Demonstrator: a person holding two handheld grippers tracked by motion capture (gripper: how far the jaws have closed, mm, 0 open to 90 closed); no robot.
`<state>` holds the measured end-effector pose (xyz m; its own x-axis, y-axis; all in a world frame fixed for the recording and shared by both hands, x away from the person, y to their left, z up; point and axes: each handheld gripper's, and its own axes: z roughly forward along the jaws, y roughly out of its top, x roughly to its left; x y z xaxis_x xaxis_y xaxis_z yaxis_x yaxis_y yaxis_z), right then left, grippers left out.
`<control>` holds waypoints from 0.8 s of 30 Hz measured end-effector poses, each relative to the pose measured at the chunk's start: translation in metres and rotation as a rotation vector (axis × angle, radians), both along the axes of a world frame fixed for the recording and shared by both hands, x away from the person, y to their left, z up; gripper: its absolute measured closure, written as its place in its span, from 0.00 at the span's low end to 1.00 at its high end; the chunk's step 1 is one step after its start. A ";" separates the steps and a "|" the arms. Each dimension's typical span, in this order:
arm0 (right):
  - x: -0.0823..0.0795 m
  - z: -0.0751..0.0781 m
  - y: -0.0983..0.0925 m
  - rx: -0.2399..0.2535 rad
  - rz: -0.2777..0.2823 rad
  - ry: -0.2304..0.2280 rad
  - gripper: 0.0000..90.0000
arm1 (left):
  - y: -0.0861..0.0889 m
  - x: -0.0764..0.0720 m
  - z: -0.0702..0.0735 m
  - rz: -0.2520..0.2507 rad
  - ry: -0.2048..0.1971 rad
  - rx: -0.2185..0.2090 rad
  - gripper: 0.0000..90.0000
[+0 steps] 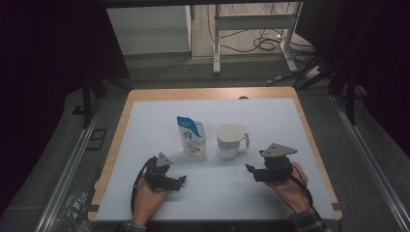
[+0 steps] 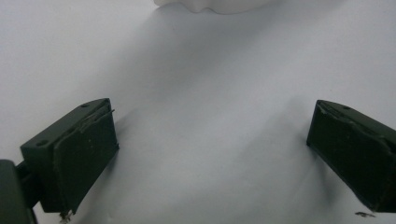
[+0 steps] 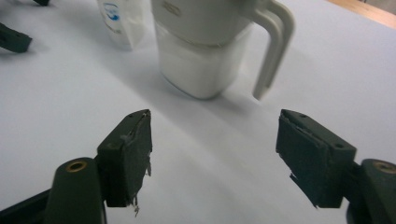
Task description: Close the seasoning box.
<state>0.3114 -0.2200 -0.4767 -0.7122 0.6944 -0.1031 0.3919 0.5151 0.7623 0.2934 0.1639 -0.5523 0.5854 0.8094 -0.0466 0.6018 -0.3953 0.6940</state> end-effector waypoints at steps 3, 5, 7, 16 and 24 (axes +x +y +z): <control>0.000 -0.001 -0.009 -0.001 -0.022 0.003 0.28 | 0.000 0.000 0.000 0.000 0.000 0.000 0.02; 0.000 -0.001 -0.015 0.010 -0.033 0.009 0.27 | 0.000 0.000 0.000 0.000 0.000 0.000 0.02; 0.001 -0.001 -0.020 0.015 -0.042 0.013 0.26 | 0.000 0.000 0.000 0.000 0.000 0.000 0.02; 0.002 -0.020 -0.041 -0.049 -0.077 0.029 0.19 | 0.000 0.000 0.000 0.000 0.000 0.000 0.02; 0.006 -0.042 -0.056 -0.094 -0.075 0.112 0.11 | 0.000 0.000 0.000 0.000 0.000 0.000 0.02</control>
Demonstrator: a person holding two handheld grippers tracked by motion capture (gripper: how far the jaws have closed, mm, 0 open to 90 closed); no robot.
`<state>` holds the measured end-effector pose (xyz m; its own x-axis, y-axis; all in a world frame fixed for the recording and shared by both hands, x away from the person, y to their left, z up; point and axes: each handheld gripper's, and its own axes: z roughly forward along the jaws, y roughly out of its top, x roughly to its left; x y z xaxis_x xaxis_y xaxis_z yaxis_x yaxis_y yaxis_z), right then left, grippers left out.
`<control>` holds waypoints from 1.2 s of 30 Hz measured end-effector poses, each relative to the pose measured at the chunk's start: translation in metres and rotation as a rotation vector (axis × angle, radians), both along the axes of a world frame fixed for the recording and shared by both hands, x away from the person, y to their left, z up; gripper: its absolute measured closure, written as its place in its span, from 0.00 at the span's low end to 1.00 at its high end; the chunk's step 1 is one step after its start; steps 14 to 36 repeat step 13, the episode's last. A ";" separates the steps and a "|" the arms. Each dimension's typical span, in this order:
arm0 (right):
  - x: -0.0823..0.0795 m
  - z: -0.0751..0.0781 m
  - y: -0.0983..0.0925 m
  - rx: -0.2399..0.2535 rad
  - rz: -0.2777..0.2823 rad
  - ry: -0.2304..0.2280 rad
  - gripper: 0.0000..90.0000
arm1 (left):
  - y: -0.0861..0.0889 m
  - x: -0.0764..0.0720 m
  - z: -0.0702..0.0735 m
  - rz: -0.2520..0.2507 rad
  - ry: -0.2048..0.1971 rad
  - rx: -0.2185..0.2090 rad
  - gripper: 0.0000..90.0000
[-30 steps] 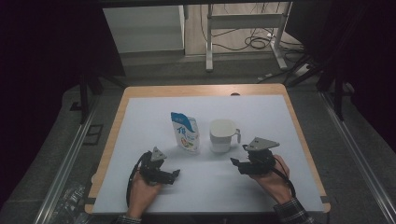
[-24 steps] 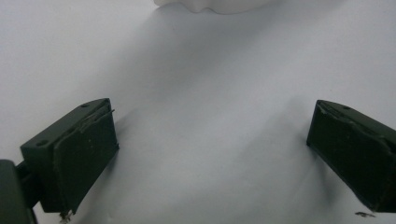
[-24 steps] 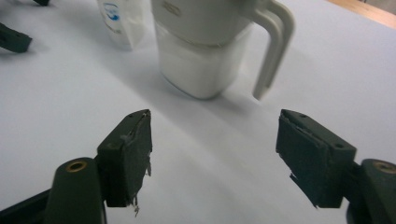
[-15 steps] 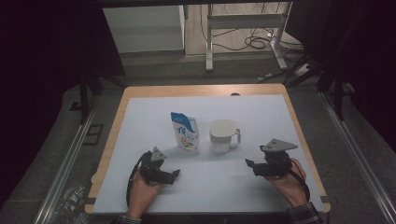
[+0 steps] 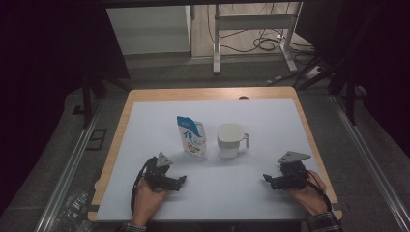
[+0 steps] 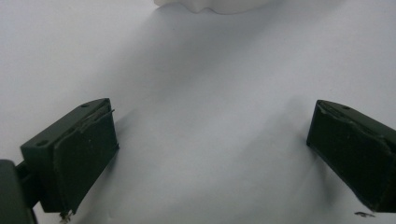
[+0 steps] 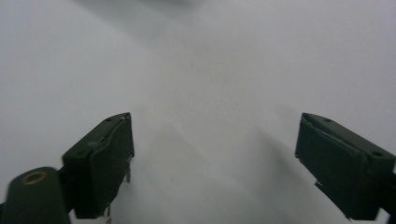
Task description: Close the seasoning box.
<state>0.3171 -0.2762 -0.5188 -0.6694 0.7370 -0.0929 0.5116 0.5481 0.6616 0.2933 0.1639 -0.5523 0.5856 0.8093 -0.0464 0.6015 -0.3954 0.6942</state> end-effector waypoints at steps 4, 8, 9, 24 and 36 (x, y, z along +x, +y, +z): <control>0.002 -0.008 -0.007 0.050 0.005 0.019 0.08 | 0.000 0.000 0.000 0.000 0.000 0.000 0.02; 0.001 -0.011 -0.008 0.056 0.021 -0.004 0.06 | 0.000 0.000 0.000 0.000 0.000 0.000 0.02; 0.001 -0.011 -0.009 0.056 0.021 -0.004 0.06 | 0.000 0.000 0.000 0.000 0.001 0.000 0.02; 0.001 -0.012 -0.009 0.059 0.020 -0.004 0.06 | 0.000 0.000 0.000 -0.001 0.000 0.001 0.02; 0.001 -0.012 -0.009 0.059 0.020 -0.004 0.06 | 0.000 0.000 0.000 -0.001 0.000 0.001 0.02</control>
